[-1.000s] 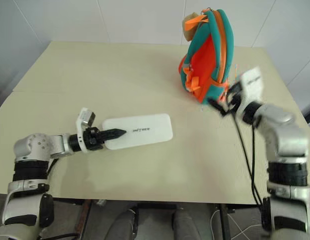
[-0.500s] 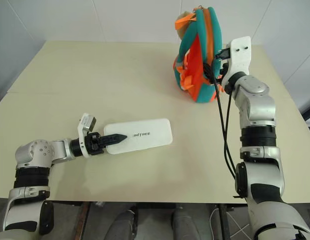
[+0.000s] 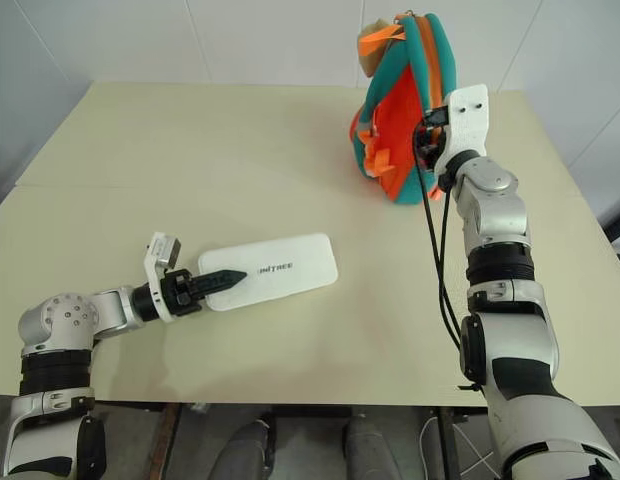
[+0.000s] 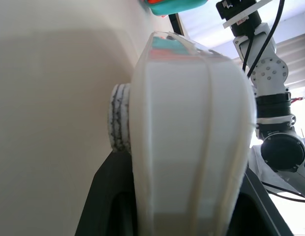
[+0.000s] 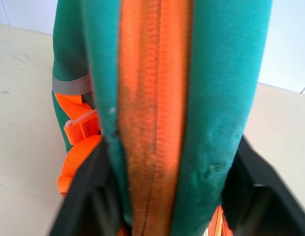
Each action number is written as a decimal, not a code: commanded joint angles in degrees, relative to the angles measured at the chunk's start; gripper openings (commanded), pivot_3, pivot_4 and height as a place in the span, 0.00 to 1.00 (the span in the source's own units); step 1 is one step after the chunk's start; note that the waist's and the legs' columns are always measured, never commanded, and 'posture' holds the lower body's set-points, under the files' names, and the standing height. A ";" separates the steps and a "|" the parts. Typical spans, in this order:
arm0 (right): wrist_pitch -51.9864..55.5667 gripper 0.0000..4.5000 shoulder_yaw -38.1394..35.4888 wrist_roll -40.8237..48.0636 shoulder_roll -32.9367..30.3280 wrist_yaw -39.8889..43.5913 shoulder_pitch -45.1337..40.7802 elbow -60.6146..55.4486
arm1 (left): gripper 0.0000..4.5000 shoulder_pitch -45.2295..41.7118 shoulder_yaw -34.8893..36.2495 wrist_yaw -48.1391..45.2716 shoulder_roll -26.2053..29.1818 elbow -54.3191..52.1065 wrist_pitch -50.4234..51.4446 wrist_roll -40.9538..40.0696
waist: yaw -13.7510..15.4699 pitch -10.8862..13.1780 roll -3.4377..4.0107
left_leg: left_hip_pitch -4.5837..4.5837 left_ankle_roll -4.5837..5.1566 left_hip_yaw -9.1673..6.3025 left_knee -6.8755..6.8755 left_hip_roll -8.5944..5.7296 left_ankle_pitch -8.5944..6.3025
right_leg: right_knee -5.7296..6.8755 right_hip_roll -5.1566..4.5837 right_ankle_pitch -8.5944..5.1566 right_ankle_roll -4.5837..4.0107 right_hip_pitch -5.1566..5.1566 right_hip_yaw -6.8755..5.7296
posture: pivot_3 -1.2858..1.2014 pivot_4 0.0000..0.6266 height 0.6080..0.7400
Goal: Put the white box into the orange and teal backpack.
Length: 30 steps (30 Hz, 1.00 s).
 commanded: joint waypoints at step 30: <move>12.58 0.23 -30.78 16.58 -23.25 26.72 61.30 -51.40 | 0.27 -13.33 -12.07 -10.20 0.31 17.73 -10.16 8.29 | 1.87 -0.02 -0.03 | 0.11 0.10 -0.03 0.35 -0.08 -0.06 | -0.21 -0.01 0.02 0.16 0.45 -0.03 | 0.52 0.24 1.00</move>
